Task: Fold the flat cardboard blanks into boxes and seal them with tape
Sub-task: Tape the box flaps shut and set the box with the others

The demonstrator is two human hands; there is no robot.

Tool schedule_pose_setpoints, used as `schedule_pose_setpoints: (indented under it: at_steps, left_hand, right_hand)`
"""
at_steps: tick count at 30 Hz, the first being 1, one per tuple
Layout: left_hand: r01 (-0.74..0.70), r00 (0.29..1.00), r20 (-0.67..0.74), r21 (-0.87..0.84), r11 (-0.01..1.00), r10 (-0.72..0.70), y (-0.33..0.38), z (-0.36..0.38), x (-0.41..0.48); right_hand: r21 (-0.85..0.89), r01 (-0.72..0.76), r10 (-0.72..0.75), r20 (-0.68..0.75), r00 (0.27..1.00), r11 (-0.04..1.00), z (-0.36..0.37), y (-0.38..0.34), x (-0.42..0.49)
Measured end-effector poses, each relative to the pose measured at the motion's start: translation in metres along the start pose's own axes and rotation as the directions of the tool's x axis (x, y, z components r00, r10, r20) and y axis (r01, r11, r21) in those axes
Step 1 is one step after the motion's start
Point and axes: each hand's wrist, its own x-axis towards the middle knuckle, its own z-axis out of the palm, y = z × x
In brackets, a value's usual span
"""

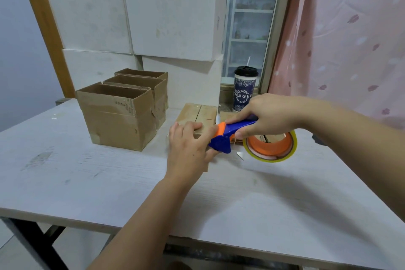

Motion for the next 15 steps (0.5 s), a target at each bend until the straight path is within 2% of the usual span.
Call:
schedule_pose_setpoints:
  at_steps: [5, 9, 15]
  left_hand:
    - [0.031, 0.999, 0.032, -0.069, 0.997, -0.029, -0.001, -0.002, 0.001]
    - [0.04, 0.994, 0.102, -0.103, 0.994, -0.03, -0.004, -0.007, 0.006]
    - [0.018, 0.979, 0.205, -0.103, 0.995, 0.004, -0.007, -0.015, 0.011]
  right_hand:
    - [0.077, -0.034, 0.034, 0.01, 0.999, 0.996, -0.006, -0.001, 0.005]
    - [0.055, -0.054, 0.052, 0.051, 0.997, 0.997, -0.013, -0.011, 0.01]
    - [0.09, -0.167, 0.147, 0.192, 0.97, 0.982, -0.021, -0.015, 0.018]
